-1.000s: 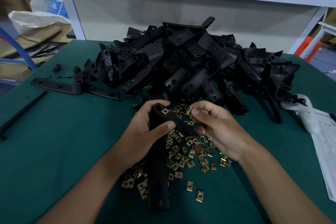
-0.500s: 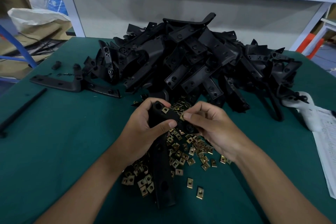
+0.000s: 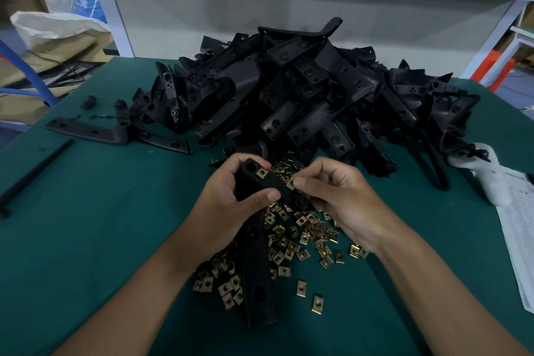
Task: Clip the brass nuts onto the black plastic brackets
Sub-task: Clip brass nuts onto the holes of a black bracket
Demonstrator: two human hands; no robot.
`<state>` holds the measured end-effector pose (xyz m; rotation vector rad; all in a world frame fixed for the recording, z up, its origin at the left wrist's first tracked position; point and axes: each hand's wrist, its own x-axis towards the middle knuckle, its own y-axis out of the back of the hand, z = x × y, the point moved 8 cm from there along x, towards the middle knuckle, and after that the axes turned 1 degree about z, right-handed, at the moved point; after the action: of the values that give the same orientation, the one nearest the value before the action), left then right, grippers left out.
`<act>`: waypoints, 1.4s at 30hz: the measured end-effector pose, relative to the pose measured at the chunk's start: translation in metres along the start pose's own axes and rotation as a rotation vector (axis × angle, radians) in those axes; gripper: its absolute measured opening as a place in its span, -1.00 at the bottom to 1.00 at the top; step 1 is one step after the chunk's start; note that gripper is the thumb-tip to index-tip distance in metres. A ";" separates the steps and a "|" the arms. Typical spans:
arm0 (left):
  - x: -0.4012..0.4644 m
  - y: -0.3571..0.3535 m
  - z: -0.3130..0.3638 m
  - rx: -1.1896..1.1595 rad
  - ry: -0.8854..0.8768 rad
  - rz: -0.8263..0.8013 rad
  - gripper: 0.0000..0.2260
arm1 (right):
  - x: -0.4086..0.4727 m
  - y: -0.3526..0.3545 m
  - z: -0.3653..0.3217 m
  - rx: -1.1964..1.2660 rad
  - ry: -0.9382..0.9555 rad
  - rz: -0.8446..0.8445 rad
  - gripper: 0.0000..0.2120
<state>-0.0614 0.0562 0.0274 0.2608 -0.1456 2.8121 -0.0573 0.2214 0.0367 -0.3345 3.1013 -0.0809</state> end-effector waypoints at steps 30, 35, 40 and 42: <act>0.001 0.002 0.004 -0.041 -0.031 0.036 -0.70 | -0.009 -0.008 -0.004 -0.045 -0.030 -0.041 -0.86; 0.002 0.002 0.005 -0.061 -0.052 0.113 -0.66 | -0.011 -0.012 -0.012 -0.202 0.097 -0.002 -0.72; 0.000 0.000 0.002 -0.077 -0.046 0.128 -0.64 | -0.012 -0.011 -0.014 -0.200 0.200 0.118 -0.80; 0.000 0.000 0.002 -0.101 -0.042 0.122 -0.63 | -0.012 -0.009 -0.016 -0.164 0.230 0.159 -0.79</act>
<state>-0.0610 0.0557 0.0294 0.2974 -0.3230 2.9092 -0.0437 0.2161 0.0538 -0.0845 3.3577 0.1486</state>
